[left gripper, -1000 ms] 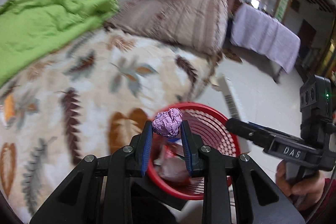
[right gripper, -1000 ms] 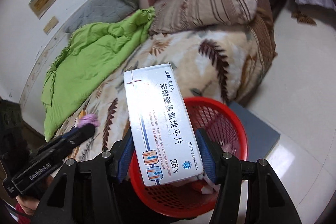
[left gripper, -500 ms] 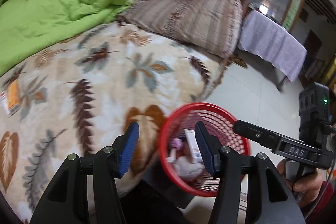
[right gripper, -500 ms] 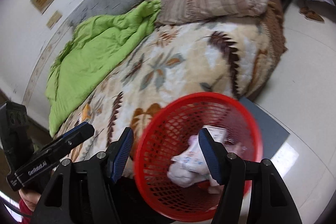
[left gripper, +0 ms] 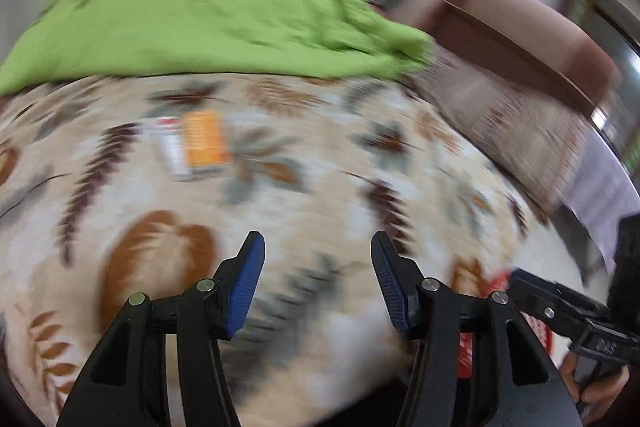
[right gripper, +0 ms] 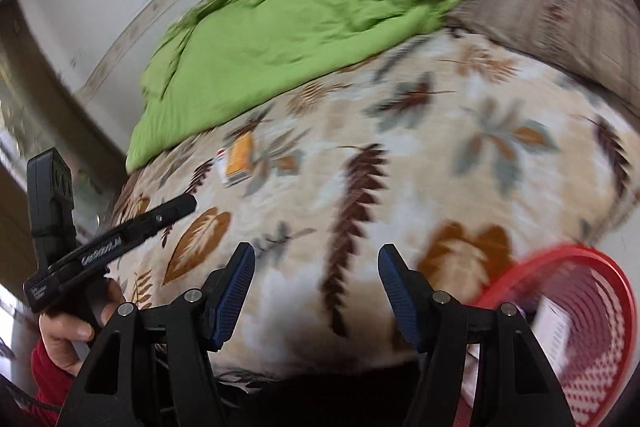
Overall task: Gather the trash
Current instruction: 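Return both open tools to the white spray bottle and orange box, then grasp the orange box with the right tool while the left tool grasps the white spray bottle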
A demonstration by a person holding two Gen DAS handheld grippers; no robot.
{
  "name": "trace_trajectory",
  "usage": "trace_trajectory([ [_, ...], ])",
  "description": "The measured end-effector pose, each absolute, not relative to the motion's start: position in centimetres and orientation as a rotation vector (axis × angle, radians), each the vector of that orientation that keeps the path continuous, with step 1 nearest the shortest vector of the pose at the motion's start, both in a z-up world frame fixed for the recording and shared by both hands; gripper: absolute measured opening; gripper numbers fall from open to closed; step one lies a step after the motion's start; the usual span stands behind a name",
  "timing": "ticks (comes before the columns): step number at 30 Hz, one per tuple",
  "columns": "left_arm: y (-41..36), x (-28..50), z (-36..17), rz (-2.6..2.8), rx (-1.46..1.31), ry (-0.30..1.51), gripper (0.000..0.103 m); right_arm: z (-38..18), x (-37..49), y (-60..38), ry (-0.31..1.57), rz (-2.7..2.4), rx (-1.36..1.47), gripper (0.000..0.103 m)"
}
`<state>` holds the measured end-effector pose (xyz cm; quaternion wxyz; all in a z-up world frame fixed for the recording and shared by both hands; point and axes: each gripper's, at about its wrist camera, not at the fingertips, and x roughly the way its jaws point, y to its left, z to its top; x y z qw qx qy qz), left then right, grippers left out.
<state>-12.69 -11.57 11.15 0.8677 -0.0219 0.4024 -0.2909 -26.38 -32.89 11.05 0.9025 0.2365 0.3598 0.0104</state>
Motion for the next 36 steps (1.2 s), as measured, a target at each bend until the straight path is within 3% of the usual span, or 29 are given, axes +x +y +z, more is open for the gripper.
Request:
trace_trajectory([
  [11,0.2,-3.8,5.4,-0.151,-0.136,0.854,0.054,10.4,-9.3,-23.4,0.847,0.118,0.323,0.069],
  [20,2.1,-2.6,5.1,-0.130,-0.165,0.852,0.054,7.2,3.6,-18.9,0.942,0.075,0.257,0.069],
  [30,2.6,-2.4,5.1,-0.151,-0.196,0.863,0.054,3.4,8.9,-17.8,1.063,-0.013,0.182,0.066],
  [32,2.6,-2.3,5.2,-0.156,-0.195,0.864,0.054,2.8,9.1,-17.9,1.067,-0.017,0.177,0.054],
  [36,2.7,-1.7,5.4,-0.173,-0.211,0.856,0.054,3.0,7.8,-17.3,1.040,0.033,0.168,0.053],
])
